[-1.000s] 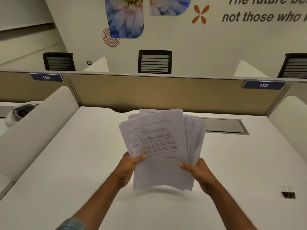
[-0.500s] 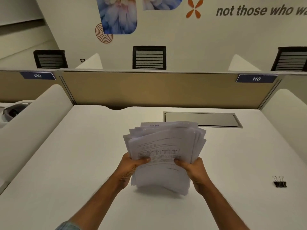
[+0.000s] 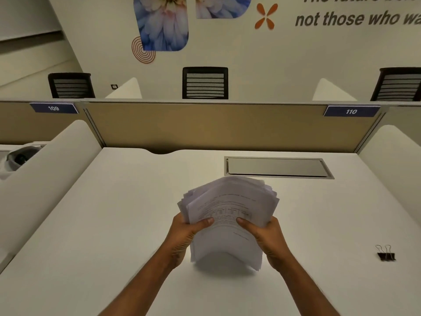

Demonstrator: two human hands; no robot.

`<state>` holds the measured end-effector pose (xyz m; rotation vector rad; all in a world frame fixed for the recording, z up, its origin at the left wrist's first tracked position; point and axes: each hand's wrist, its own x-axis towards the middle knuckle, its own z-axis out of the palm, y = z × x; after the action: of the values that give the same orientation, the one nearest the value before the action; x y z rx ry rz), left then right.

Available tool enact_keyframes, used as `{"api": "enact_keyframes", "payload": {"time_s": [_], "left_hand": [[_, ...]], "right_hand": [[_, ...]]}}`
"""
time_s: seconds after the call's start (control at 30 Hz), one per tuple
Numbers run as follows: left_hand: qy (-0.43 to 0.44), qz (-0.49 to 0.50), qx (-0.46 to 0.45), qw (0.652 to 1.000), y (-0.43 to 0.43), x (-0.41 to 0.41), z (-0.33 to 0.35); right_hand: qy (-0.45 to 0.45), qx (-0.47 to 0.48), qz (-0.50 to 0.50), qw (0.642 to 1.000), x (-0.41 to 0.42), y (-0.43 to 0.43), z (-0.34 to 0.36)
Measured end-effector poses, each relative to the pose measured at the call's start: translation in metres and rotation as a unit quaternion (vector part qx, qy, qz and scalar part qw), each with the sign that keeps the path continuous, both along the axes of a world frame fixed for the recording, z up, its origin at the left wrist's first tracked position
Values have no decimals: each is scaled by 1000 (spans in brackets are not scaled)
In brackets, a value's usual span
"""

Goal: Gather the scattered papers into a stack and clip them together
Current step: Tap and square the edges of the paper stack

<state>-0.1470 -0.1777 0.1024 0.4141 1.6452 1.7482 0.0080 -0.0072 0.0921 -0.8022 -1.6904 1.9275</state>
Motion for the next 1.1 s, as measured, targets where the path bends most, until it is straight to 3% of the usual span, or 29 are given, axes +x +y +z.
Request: {"api": "enact_keyframes", "payload": {"time_s": [0.47, 0.67, 0.87, 1.1], "left_hand": [[29, -51, -33, 998, -2, -1, -1], [6, 14, -30, 999, 2, 1, -3], [-11, -19, -67, 998, -1, 10, -18], [-39, 17, -79, 996, -2, 15, -27]], "right_hand": [[7, -32, 23, 999, 13, 3, 0], [17, -22, -62, 998, 6, 1, -4], [-15, -10, -35, 999, 15, -8, -29], [-41, -29, -30, 998, 24, -4, -35]]}}
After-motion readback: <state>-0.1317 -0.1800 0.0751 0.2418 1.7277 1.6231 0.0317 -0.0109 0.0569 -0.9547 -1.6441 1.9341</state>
